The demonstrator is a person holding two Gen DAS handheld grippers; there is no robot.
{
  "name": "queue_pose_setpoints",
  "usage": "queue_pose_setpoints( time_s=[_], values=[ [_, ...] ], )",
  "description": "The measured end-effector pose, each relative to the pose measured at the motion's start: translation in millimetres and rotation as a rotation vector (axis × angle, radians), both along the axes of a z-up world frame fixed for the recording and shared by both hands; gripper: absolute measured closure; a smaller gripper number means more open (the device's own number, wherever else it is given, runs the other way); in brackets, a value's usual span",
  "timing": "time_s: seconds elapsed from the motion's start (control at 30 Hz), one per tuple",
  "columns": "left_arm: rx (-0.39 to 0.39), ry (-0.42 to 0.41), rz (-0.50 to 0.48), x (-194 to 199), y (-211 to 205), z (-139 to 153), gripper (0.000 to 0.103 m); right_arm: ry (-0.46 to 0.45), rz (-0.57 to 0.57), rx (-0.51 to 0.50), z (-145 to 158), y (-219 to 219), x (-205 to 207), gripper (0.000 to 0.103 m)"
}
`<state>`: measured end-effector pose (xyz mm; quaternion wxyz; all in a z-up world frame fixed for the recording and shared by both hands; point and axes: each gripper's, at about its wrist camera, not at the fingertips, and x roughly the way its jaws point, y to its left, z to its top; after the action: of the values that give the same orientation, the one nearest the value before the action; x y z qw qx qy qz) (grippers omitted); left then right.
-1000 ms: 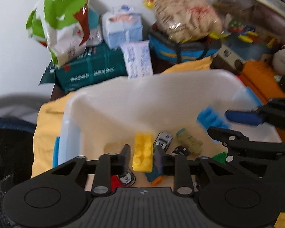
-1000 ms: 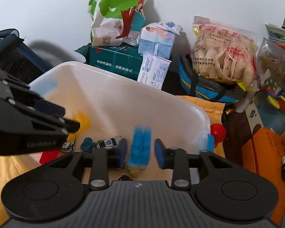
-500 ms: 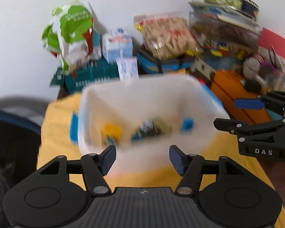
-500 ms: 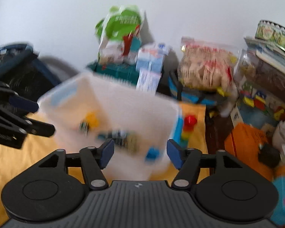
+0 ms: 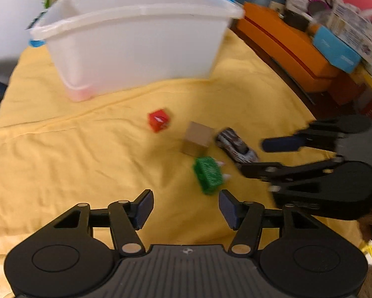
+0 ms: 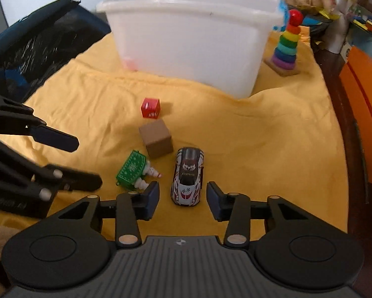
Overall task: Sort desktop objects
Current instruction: 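Grasp the green brick piece with the left tool while the right tool grasps the white-red car, then carry the green piece and white-red car into the white bin and open both tools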
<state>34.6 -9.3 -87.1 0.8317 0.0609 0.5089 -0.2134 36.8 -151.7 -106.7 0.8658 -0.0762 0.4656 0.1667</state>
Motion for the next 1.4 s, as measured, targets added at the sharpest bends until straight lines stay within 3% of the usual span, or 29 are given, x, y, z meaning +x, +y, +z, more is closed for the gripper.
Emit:
queue_pose_setpoints(
  time_s=[0.17, 0.23, 0.37, 0.5, 0.77, 1.07, 1.1, 1.17, 1.4],
  values=[
    [0.004, 0.018, -0.034, -9, -16, -7, 0.041, -0.024, 0.028, -0.044, -14, 7, 8, 0.059],
    [0.008, 0.015, -0.026, -7, -20, -7, 0.041, -0.032, 0.037, -0.047, -17, 5, 6, 0.070],
    [-0.012, 0.030, 0.013, 1, -23, -14, 0.042, -0.038, 0.037, -0.078, -14, -4, -1, 0.070],
    [-0.002, 0.041, 0.056, 6, -28, -25, 0.048, -0.025, 0.035, -0.087, -13, -19, -13, 0.070],
    [0.059, -0.046, 0.053, 7, -48, -30, 0.067, -0.020, 0.020, -0.052, -15, -29, -19, 0.069],
    [0.122, -0.087, 0.036, -3, -34, -25, 0.071, -0.035, 0.001, -0.012, -18, -23, -9, 0.056],
    [0.135, -0.090, 0.045, -3, -31, -25, 0.071, -0.039, 0.004, -0.019, -19, -21, -8, 0.056],
    [0.146, -0.092, 0.066, -4, -24, -22, 0.071, -0.035, 0.021, -0.032, -17, -16, -7, 0.070],
    [0.173, -0.143, 0.178, 1, -1, 10, 0.071, -0.058, 0.054, -0.032, 2, -4, -6, 0.070]
  ],
)
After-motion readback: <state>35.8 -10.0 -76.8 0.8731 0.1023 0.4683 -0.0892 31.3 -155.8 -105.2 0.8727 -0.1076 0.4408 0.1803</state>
